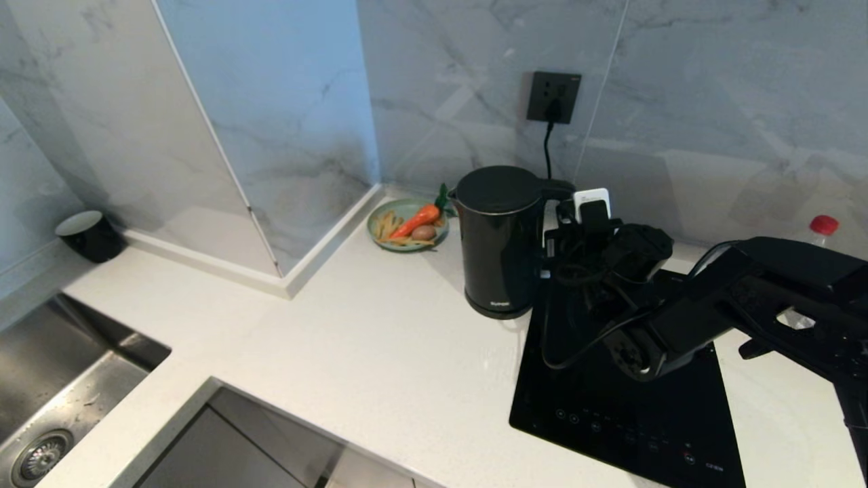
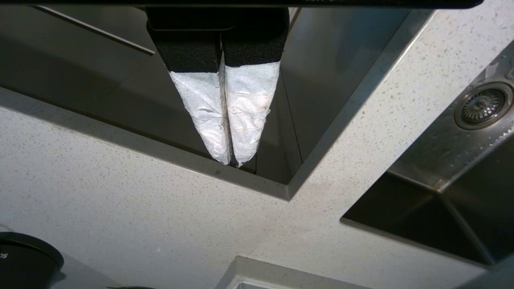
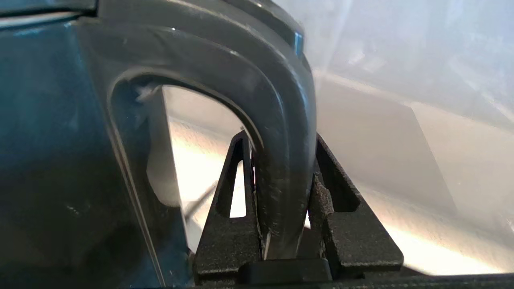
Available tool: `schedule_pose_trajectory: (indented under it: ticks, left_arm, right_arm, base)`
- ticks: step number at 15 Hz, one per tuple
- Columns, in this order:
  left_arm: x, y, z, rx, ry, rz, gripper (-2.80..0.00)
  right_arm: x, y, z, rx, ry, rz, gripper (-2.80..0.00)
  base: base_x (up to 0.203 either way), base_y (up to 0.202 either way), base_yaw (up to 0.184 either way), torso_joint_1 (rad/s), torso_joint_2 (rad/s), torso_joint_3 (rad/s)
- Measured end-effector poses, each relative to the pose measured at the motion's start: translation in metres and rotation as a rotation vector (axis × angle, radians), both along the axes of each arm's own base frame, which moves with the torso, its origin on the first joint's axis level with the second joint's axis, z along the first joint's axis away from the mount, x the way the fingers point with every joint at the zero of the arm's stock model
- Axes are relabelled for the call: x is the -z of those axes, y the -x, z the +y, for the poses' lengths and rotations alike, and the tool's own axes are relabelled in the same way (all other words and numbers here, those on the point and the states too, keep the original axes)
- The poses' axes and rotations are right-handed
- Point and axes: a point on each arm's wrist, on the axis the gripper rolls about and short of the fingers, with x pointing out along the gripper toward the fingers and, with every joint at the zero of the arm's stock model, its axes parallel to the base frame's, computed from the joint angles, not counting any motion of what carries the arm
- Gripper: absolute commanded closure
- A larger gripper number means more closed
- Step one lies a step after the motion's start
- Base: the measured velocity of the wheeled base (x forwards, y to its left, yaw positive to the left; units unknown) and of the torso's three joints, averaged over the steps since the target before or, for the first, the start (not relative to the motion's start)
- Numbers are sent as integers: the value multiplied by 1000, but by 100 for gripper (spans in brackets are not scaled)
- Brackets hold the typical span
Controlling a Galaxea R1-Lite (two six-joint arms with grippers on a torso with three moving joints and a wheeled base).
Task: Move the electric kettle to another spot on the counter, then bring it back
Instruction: Place it on the power base
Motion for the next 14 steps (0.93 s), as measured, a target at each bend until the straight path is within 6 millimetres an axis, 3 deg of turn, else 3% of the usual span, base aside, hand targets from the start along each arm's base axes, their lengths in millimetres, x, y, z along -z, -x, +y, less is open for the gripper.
schedule_pose_trajectory:
  ticks: [10,14]
  left_arm:
    - [0,0,0,0,0,0,0]
    - [0,0,0,0,1,0,0]
  right_arm:
    - [7,4,-3,0,3,37,0]
    - [10,-1,-14,24,-3,43,0]
  base:
    - [0,0,0,0,0,0]
    - [0,0,0,0,0,0]
